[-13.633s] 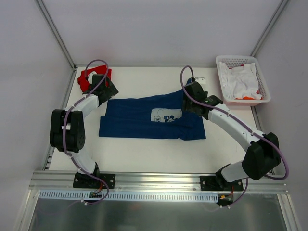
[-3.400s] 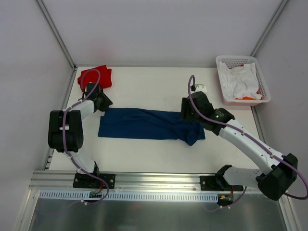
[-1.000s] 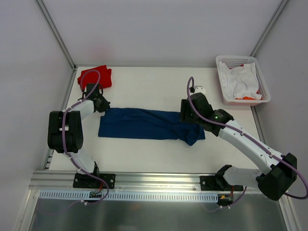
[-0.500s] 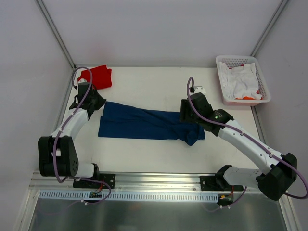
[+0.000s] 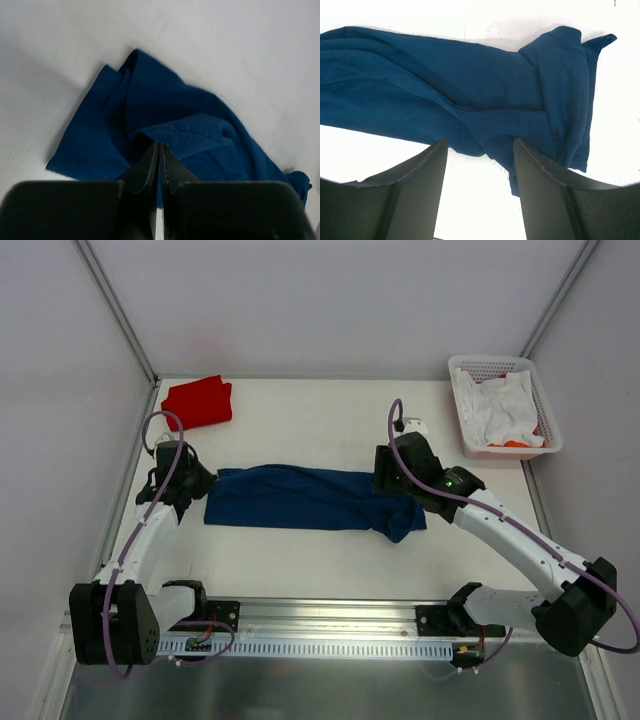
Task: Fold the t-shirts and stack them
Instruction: Fold the other side of the tshirt into a rectangle
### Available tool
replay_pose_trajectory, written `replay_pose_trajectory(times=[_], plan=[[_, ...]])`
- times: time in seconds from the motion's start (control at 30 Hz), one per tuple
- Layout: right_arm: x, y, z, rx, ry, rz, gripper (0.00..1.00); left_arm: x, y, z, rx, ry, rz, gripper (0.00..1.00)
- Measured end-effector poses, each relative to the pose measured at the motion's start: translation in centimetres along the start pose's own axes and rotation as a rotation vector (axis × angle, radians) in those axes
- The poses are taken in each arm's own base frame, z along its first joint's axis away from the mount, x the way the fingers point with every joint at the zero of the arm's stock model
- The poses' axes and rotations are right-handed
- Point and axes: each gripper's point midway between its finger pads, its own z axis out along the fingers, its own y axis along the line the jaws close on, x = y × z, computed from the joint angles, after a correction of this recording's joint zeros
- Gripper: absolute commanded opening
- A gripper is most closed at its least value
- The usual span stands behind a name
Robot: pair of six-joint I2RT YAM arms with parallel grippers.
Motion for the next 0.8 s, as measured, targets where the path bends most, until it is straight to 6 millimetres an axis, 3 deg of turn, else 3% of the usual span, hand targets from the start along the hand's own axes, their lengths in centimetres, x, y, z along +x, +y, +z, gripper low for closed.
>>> replay_pose_trajectory(times=[0.2, 0.37, 0.8], plan=[[0.0, 0.0, 0.0, -0.001, -0.003, 0.001, 0.58, 2.8, 2.7, -1.8, -0.043, 0.035, -0.038, 0.0], [0.5, -0.2, 0.3, 0.004, 0.007, -0.002, 0.58, 3.3, 4.0, -3.2, -0.071, 0.01, -0.054, 0.0], [0.6, -0.4, -0.1, -0.005, -0.009, 0.004, 0.58, 3.8, 8.2, -1.7, -0.29, 0.011, -0.043, 0.0]])
